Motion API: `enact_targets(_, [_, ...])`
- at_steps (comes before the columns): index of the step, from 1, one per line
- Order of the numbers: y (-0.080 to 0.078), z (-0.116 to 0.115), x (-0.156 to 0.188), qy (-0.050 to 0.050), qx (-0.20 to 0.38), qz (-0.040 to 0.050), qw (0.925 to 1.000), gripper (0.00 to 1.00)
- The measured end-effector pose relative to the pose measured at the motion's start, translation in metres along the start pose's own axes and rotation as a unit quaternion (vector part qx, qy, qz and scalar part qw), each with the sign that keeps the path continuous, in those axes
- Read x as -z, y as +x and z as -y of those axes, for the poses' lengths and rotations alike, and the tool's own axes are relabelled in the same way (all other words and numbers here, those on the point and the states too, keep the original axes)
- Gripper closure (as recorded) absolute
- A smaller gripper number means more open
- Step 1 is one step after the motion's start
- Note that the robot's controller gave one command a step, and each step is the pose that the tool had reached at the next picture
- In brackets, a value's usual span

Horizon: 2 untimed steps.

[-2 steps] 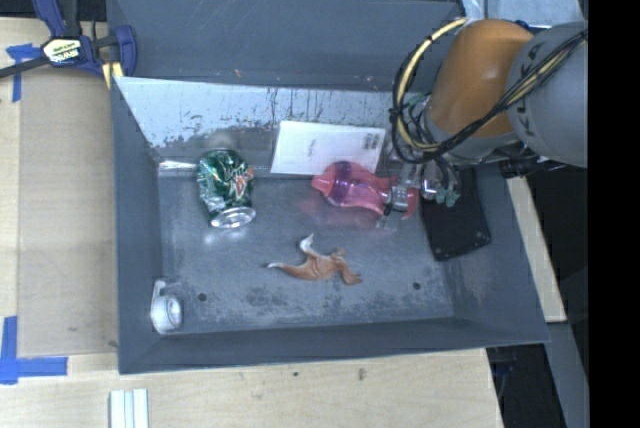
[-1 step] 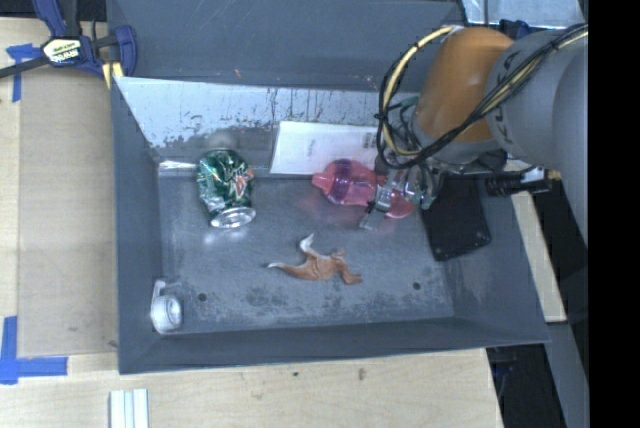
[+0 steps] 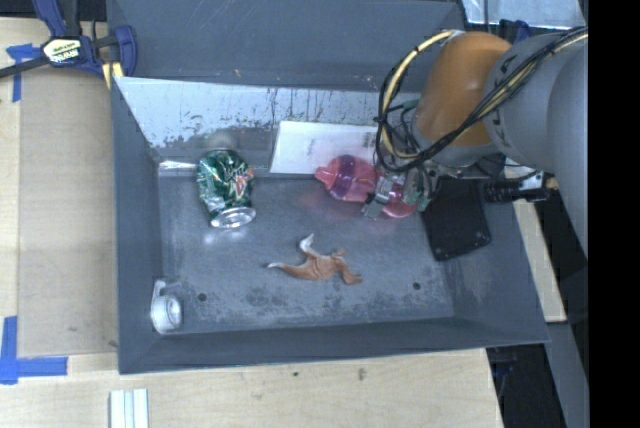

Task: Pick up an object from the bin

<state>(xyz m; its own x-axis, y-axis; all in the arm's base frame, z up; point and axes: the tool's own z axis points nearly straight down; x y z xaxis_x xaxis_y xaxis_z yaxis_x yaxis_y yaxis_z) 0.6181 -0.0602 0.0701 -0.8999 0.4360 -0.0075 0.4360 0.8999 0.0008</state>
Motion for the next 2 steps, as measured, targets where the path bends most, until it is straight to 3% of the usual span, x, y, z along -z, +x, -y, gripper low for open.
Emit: enact_targets(2, [0.0013,0.0006,0.0038,0.0,0.0,-0.0012,1.0,1.0])
